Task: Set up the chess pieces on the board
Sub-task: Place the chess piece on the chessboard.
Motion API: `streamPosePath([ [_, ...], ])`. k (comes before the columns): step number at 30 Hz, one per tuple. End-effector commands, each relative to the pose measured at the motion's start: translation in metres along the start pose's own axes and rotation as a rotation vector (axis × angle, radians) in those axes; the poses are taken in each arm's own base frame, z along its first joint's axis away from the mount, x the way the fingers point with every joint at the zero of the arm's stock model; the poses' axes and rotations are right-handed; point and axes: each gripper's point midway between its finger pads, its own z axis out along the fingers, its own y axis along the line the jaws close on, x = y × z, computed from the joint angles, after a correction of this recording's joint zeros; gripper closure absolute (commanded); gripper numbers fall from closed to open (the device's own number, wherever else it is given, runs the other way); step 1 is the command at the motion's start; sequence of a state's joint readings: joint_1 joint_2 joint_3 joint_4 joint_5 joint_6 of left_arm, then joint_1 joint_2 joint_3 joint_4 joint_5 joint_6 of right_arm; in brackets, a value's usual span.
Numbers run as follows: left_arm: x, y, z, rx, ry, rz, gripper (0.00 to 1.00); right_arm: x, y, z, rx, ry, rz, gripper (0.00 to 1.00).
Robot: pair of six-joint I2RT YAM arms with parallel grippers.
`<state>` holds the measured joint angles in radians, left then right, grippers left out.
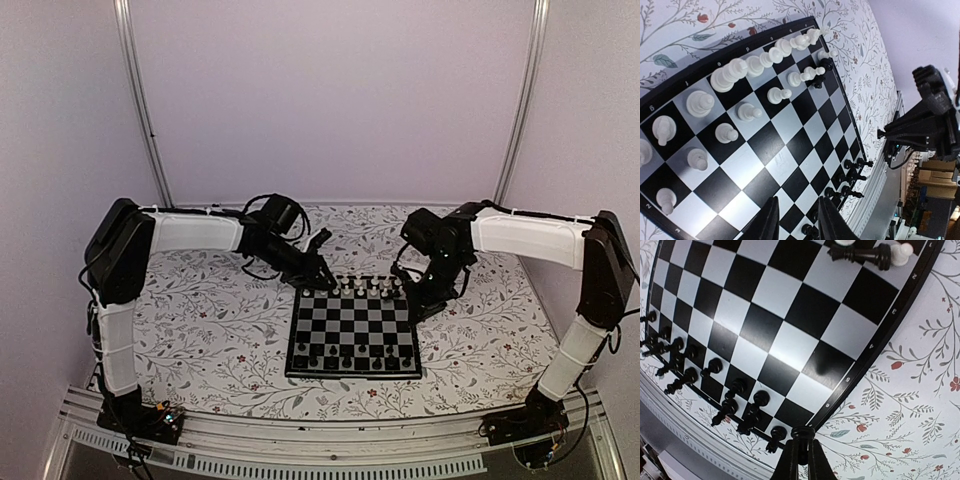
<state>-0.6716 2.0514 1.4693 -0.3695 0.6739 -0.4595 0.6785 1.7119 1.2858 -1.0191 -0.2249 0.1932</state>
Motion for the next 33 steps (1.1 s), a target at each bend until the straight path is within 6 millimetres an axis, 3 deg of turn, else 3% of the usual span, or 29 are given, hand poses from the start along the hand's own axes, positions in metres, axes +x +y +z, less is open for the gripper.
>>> streamPosePath([
  [1, -0.010, -0.004, -0.021, -0.008, -0.036, 0.033, 0.70, 0.022, 0.004, -0.003, 0.065, 0.071, -0.079, 0.96],
  [8, -0.013, -0.001, -0.024, -0.008, -0.042, 0.024, 0.70, 0.033, 0.016, 0.016, 0.070, 0.125, -0.127, 0.95],
  [18, -0.010, 0.000, -0.025, -0.013, -0.042, 0.016, 0.70, 0.033, 0.022, 0.034, 0.072, 0.171, -0.164, 0.95],
  [33, -0.007, 0.000, -0.025, -0.006, -0.046, 0.007, 0.70, 0.032, 0.016, 0.049, 0.116, 0.187, -0.183, 0.91],
])
